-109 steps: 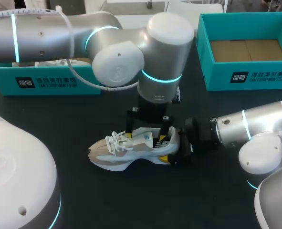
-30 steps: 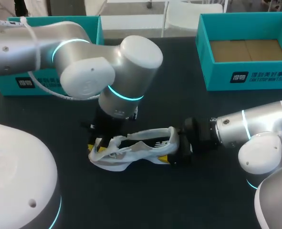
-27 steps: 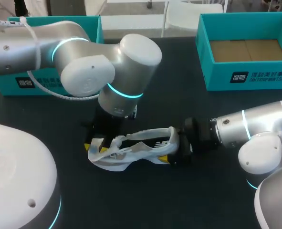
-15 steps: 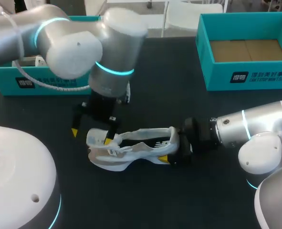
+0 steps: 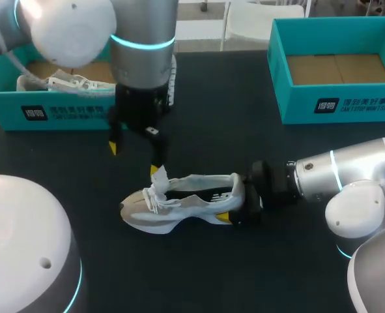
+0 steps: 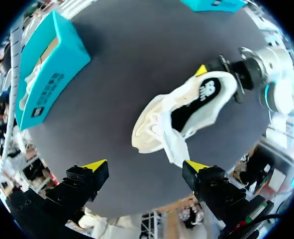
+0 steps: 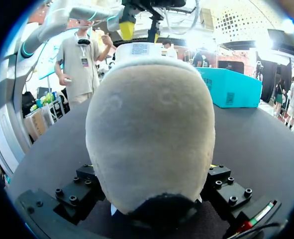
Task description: Take the shoe out of the shoebox, open the shoe tongue, remove and reinsert the insole, then place the shoe into the shoebox
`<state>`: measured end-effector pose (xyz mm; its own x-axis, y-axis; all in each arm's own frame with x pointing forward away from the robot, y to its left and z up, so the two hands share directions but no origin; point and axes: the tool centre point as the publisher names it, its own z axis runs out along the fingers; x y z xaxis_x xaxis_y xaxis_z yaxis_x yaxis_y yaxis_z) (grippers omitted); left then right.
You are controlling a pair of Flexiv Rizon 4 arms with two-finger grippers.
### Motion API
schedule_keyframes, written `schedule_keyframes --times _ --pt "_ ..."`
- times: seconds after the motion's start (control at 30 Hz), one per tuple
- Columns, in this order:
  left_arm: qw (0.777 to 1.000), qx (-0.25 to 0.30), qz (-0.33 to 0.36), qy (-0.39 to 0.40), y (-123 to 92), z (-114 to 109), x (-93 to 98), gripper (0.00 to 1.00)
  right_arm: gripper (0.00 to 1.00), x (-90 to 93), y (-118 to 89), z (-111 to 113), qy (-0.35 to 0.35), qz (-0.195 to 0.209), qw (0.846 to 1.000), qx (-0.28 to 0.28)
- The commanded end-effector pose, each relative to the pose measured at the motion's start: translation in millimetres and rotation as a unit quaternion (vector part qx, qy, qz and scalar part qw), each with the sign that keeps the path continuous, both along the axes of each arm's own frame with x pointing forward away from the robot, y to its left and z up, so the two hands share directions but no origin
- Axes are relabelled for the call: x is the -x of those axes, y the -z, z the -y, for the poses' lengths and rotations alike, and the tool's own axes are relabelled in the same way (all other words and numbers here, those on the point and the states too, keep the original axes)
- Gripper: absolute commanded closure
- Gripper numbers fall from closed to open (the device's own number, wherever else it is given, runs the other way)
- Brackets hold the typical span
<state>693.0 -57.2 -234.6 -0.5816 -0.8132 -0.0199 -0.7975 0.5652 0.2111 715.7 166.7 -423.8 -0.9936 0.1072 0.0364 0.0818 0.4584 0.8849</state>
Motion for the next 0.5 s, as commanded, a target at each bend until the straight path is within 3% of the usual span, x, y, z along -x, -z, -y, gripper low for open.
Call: schedule_keyframes --times 0.03,0.17,0.3,0.5 --pt "0.906 0.100 -0.022 0.411 -16 13 4.0 0.00 1.00 -1.3 4 -4 0.000 0.000 1.000 0.002" --pt "0.854 0.123 -0.021 0.505 -26 35 5.3 0.00 1.00 -1.3 4 -4 0.000 0.000 1.000 0.002" --pt "0.818 0.151 -0.024 0.555 -32 59 -0.7 0.00 1.00 -1.3 4 -4 0.000 0.000 1.000 0.002" --pt "0.792 0.163 -0.021 0.588 -31 80 -0.4 0.00 1.00 -1.3 4 -4 0.000 0.000 1.000 0.002"
